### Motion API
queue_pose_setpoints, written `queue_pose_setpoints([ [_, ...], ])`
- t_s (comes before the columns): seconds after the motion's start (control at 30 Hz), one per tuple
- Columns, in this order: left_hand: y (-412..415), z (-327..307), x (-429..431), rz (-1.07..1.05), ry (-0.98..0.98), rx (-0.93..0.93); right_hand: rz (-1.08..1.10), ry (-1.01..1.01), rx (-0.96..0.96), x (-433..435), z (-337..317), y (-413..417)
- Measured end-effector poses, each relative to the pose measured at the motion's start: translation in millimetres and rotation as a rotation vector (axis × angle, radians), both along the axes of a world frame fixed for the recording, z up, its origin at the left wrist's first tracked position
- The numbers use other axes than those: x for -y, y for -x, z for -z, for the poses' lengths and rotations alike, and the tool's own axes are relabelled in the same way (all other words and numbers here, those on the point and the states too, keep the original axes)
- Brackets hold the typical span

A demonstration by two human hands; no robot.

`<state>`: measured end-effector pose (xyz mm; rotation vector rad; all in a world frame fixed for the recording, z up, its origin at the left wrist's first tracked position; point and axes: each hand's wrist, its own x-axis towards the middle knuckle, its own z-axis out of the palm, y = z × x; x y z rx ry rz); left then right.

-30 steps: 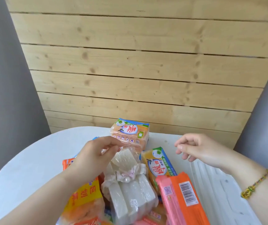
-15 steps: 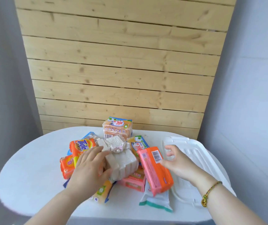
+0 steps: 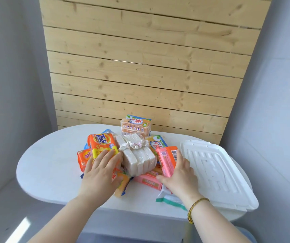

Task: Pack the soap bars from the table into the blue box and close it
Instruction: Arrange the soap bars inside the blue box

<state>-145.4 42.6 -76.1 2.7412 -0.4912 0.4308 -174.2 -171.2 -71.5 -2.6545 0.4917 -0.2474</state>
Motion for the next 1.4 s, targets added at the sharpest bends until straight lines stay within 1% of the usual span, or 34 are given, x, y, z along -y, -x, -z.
queue_pose_setpoints([
  [0.23, -1, 2, 0, -0.028, -0.035, 0.001, -0.005, 0.014, -0.041, 3, -1, -6],
  [0.43, 1, 1, 4, -0.030, 0.070, -0.012, 0.010, -0.062, -0.059, 7, -6, -6],
  [0.5, 1, 0, 4, -0.025, 0.078, -0.019, 0.003, -0.114, -0.029, 9, -6, -6],
  [0.57, 1, 0, 4, -0.025, 0.082, -0.023, -0.019, -0.212, 0.013, 13, -5, -5],
  [0.67, 8, 0, 12, -0.009, 0.152, 0.037, -0.049, -0.377, 0.117, 19, -5, 1],
  [0.73, 17, -5, 28, 0.072, 0.243, 0.130, -0.039, -0.441, 0.190, 27, -5, 10],
  [0.8, 28, -10, 49, 0.205, 0.306, 0.215, -0.044, -0.466, 0.234, 35, -7, 25],
  [0.87, 41, -14, 72, 0.403, 0.376, 0.211, -0.046, -0.483, 0.251, 48, -6, 44],
  [0.93, 60, -12, 101, 0.610, 0.465, 0.123, -0.011, -0.492, 0.274, 68, -4, 74],
  [1.0, 76, -5, 121, 0.737, 0.507, 0.031, 0.029, -0.534, 0.291, 84, 0, 101],
  [1.1, 98, 19, 151, 0.859, 0.455, -0.115, 0.107, -0.553, 0.291, 112, 15, 134],
  [1.17, 110, 44, 173, 0.887, 0.405, -0.293, 0.181, -0.591, 0.279, 135, 37, 158],
  [1.23, 114, 75, 193, 0.870, 0.343, -0.376, 0.247, -0.612, 0.247, 158, 63, 174],
  [1.4, 108, 144, 245, 0.745, 0.100, -0.596, 0.335, -0.459, 0.056, 204, 141, 198],
])
